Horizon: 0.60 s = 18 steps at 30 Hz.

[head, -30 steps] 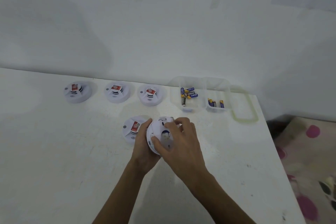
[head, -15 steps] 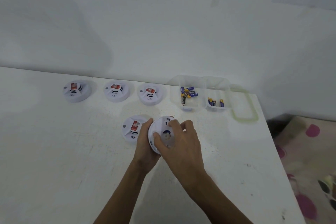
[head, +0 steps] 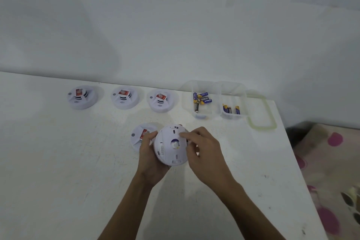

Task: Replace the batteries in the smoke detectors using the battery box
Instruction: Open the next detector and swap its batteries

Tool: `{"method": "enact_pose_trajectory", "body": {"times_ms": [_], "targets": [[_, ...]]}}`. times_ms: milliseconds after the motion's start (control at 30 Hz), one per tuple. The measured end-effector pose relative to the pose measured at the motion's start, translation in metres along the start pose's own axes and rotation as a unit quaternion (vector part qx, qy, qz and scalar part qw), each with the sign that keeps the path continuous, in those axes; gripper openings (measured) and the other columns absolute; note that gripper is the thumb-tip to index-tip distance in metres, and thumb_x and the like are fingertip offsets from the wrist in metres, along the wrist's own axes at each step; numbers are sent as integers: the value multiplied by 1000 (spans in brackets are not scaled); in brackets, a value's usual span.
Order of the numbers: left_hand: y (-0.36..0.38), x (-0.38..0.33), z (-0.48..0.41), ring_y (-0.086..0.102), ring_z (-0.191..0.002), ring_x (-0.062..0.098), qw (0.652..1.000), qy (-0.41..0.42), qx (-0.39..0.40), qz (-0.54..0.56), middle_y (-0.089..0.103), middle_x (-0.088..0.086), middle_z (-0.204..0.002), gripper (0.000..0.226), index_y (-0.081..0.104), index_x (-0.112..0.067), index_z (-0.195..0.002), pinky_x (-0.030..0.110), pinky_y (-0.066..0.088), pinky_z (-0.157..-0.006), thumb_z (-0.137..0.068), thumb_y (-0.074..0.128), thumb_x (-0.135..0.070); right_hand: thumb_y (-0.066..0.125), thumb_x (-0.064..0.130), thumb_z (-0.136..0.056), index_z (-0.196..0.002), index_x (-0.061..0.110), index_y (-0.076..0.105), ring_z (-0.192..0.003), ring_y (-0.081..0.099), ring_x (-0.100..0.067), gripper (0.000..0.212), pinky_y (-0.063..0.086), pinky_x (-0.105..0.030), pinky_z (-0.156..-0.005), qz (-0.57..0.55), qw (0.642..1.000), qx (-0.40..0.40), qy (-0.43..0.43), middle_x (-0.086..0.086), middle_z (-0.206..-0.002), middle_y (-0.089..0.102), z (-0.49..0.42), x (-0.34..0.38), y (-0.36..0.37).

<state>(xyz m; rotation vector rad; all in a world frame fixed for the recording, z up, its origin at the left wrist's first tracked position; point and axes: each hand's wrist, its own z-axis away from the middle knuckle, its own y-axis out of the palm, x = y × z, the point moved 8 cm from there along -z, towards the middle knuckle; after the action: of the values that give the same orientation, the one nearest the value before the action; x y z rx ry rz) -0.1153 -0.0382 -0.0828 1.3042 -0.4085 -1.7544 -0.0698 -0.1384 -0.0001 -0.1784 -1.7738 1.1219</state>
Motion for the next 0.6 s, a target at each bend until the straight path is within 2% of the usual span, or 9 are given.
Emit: {"method": "enact_pose_trajectory", "body": {"times_ms": [100, 167, 233, 300, 400, 433, 467, 500, 600], "targets": [[4, -7, 3, 72, -77, 22, 999, 29, 18, -38, 74, 8, -86, 41, 79, -23, -83, 34, 60, -66, -81, 43, -42, 46, 42, -88, -117, 18, 66, -90, 59, -10, 42, 55, -21, -80, -39, 999, -21, 21, -4, -110, 61, 3, -4, 3], [6, -17, 6, 72, -75, 20, 994, 67, 26, -77, 74, 6, -83, 28, 76, -21, -87, 29, 58, -61, -80, 58, -42, 48, 57, -82, -120, 25, 62, -92, 59, -8, 51, 56, -24, -81, -52, 997, -30, 49, 4, -115, 60, 6, -7, 4], [7, -21, 7, 72, -85, 21, 987, 76, 15, -142, 73, 5, -93, 42, 66, -22, -102, 29, 58, -65, -69, 76, -46, 53, 65, -79, -127, 31, 53, -100, 57, -6, 59, 54, -24, -87, -75, 994, 9, 85, 13, -122, 54, 10, -10, 11], [15, -28, 8, 70, -88, 24, 972, 98, 2, -211, 68, 5, -100, 37, 59, -25, -105, 31, 58, -66, -74, 67, -43, 56, 68, -74, -133, 32, 46, -106, 57, -6, 69, 53, -29, -92, -108, 986, 42, 121, 16, -127, 51, 14, -15, 18], [17, -33, 8, 67, -92, 16, 935, 109, -47, -333, 66, 1, -108, 29, 57, -34, -105, 31, 59, -70, -79, 59, -48, 61, 59, -76, -133, 32, 44, -101, 60, -6, 66, 55, -23, -86, -161, 976, 42, 141, 18, -120, 53, 16, -19, 19], [17, -34, 8, 67, -88, 12, 936, 92, -51, -336, 68, -4, -104, 20, 60, -37, -100, 27, 58, -66, -84, 52, -45, 63, 53, -80, -133, 31, 45, -99, 60, -5, 60, 54, -18, -81, -176, 974, 38, 138, 18, -117, 54, 16, -20, 19], [18, -33, 9, 68, -81, 8, 945, 71, -45, -316, 70, -8, -96, 20, 66, -39, -92, 24, 58, -62, -92, 46, -39, 62, 47, -84, -132, 30, 46, -98, 61, -5, 53, 54, -16, -78, -192, 972, 33, 133, 17, -115, 55, 16, -21, 17], [16, -33, 9, 69, -79, 7, 954, 54, -37, -292, 72, -11, -91, 31, 71, -38, -89, 24, 58, -61, -98, 40, -36, 60, 40, -88, -129, 29, 48, -99, 63, -7, 44, 55, -16, -76, -216, 967, 26, 131, 14, -115, 58, 17, -22, 16], [19, -44, 18, 66, -100, 15, 946, 90, -18, -310, 68, -4, -112, 32, 65, -25, -113, 36, 55, -82, -96, 44, -42, 52, 21, -96, -125, 20, 53, -99, 66, -16, 28, 59, -28, -75, -341, 927, -4, 154, 0, -115, 65, 20, -34, 9]]}}
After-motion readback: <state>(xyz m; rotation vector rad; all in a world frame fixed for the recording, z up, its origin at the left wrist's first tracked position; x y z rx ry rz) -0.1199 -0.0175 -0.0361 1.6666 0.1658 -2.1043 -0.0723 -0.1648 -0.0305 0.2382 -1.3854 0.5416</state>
